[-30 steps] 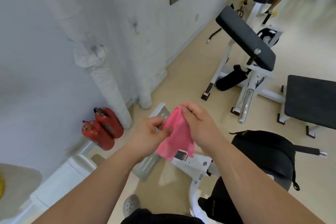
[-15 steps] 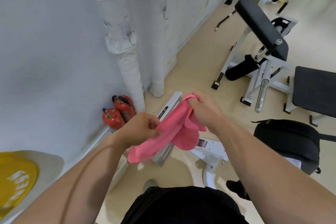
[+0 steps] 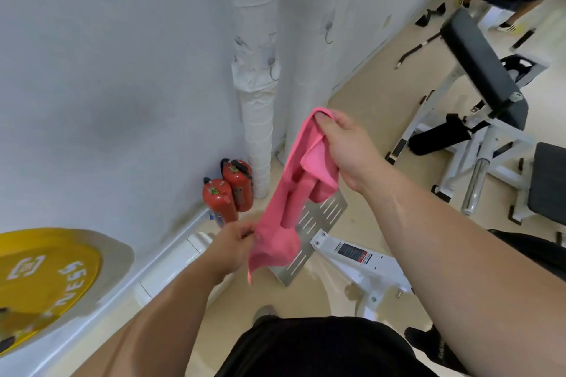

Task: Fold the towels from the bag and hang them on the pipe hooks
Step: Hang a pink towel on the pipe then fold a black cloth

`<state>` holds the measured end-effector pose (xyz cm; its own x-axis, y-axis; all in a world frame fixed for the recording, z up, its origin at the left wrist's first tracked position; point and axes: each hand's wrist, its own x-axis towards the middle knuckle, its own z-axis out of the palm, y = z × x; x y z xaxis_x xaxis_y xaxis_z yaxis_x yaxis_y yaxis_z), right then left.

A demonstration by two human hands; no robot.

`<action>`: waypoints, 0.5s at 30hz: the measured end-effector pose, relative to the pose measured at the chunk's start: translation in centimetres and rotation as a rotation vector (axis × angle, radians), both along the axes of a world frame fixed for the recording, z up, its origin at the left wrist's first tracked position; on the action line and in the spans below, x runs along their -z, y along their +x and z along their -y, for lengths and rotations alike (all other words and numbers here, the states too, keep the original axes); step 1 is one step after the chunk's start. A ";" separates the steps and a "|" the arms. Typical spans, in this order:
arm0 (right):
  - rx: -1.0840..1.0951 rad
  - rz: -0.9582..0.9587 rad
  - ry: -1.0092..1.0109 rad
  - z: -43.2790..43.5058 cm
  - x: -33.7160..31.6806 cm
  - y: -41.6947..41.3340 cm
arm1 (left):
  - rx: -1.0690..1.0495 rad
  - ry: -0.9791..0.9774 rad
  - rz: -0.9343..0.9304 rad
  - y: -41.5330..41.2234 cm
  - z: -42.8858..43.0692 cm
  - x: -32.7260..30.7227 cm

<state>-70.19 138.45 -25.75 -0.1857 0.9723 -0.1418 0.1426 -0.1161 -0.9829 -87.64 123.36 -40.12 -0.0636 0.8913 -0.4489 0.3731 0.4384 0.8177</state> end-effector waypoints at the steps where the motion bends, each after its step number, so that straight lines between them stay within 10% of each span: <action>1: -0.015 0.062 0.017 -0.3 0.4 0.2 | -0.107 0.010 0.045 -0.6 0.1 -0.1; 8: -0.326 0.972 0.068 0.0 7.7 2.7 | -0.511 0.177 0.131 -4.0 -0.7 -3.1; 15: -0.353 0.432 -0.141 4.3 7.5 -0.1 | -0.387 0.163 0.188 -3.9 -1.6 -6.4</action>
<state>-70.31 134.17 -33.24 -0.3921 0.8282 -0.4004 0.5814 -0.1141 -0.8055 -91.50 124.94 -33.72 -0.3370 0.8779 -0.3403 0.0455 0.3762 0.9254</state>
